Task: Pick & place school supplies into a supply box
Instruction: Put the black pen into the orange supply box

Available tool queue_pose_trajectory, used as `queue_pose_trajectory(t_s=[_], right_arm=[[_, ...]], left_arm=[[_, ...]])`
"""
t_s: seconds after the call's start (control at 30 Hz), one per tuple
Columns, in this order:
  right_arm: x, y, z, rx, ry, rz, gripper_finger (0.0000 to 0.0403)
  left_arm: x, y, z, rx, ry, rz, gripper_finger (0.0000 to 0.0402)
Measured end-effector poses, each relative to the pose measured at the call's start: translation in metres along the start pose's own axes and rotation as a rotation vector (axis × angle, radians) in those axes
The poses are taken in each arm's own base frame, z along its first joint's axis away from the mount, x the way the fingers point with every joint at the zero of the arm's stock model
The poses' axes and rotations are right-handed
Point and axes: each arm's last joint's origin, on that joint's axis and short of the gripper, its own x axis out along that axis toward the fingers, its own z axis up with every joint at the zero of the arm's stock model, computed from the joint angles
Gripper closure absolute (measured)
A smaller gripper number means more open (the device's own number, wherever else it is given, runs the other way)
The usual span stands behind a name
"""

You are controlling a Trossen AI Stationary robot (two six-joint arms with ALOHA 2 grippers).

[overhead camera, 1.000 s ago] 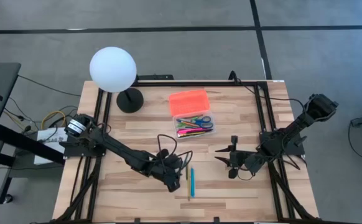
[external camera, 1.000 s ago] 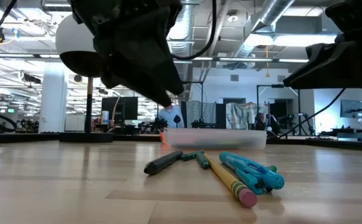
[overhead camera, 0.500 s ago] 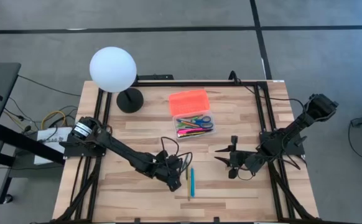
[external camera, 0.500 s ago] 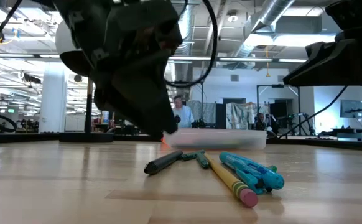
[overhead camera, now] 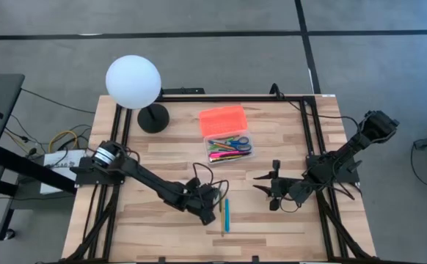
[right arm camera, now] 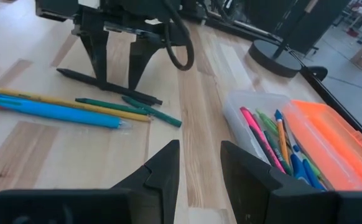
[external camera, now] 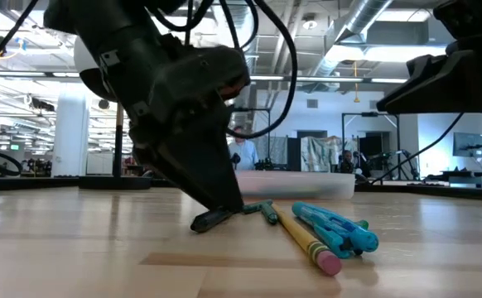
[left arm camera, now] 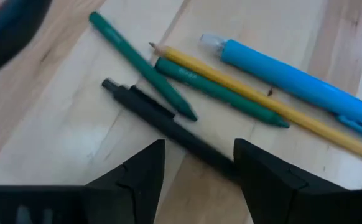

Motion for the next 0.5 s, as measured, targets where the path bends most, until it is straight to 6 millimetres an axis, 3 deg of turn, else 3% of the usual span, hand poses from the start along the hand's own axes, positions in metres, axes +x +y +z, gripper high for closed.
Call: queue_pose_trajectory(t_s=[0.5], right_arm=[[0.0, 0.0, 0.0, 0.017, 0.002, 0.002, 0.0291]], left_arm=[[0.002, 0.017, -0.008, 0.012, 0.132, 0.14, 0.0216]])
